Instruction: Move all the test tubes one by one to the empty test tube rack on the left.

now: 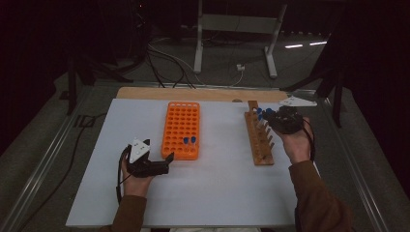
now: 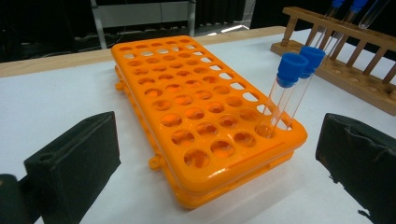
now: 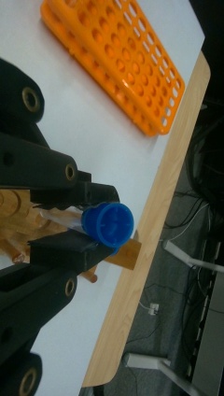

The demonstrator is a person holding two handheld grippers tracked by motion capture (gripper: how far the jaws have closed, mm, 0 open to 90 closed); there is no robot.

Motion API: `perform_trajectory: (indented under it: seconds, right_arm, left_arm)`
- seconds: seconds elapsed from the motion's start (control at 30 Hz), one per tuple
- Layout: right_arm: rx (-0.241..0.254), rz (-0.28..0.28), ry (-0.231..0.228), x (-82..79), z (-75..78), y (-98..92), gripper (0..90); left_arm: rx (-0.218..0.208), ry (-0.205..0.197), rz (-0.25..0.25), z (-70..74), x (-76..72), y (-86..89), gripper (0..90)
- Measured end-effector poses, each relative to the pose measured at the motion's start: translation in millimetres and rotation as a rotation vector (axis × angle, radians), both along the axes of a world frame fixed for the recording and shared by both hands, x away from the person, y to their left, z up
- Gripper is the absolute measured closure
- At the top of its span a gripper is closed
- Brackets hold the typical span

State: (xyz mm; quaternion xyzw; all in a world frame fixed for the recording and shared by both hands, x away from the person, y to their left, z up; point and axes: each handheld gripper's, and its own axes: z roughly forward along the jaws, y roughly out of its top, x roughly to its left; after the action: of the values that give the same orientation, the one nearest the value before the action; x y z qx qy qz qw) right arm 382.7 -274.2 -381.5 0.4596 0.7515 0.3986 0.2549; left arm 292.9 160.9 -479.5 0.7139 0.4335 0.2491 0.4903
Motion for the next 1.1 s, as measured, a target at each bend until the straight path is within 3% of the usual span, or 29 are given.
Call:
perform_trajectory:
  seconds: [1.1]
  right_arm:
    - [-0.010,0.194,0.004,-19.5,5.6,55.7,76.7]
  left_arm:
    - [-0.009,-0.029,0.011,4.9,-1.8,-4.0,0.7]
